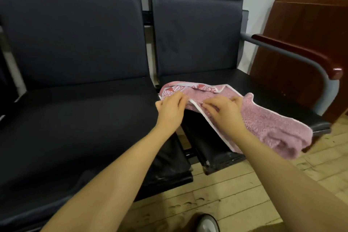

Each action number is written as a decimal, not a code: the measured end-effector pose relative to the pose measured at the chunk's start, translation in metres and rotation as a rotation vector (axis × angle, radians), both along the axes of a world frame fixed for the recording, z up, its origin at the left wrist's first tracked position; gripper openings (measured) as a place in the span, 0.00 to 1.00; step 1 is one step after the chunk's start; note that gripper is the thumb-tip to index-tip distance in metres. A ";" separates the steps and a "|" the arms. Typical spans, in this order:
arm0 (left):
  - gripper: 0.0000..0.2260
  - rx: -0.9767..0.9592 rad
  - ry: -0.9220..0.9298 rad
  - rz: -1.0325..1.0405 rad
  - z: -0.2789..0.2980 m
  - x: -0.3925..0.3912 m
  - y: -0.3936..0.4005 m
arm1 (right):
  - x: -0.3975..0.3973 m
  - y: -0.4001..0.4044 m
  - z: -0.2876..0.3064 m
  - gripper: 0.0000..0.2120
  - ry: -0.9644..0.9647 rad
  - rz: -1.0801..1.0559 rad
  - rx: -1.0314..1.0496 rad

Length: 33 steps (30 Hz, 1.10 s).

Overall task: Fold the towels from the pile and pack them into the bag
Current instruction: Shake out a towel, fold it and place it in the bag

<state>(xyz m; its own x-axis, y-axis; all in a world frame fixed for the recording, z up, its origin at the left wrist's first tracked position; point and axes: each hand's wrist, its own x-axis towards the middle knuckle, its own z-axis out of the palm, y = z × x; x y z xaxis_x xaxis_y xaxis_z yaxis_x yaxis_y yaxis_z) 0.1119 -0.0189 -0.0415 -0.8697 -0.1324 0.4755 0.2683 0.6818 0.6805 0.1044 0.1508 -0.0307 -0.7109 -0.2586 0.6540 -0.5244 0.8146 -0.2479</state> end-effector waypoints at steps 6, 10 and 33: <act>0.11 -0.016 -0.023 0.076 0.027 0.028 -0.084 | 0.004 -0.082 0.027 0.08 0.193 0.127 0.073; 0.10 -0.083 0.069 0.187 0.039 0.055 -0.153 | 0.013 -0.147 0.043 0.09 0.204 0.233 0.028; 0.18 -0.413 -0.231 0.409 0.015 0.121 -0.293 | 0.033 -0.292 0.009 0.13 -0.424 0.344 0.072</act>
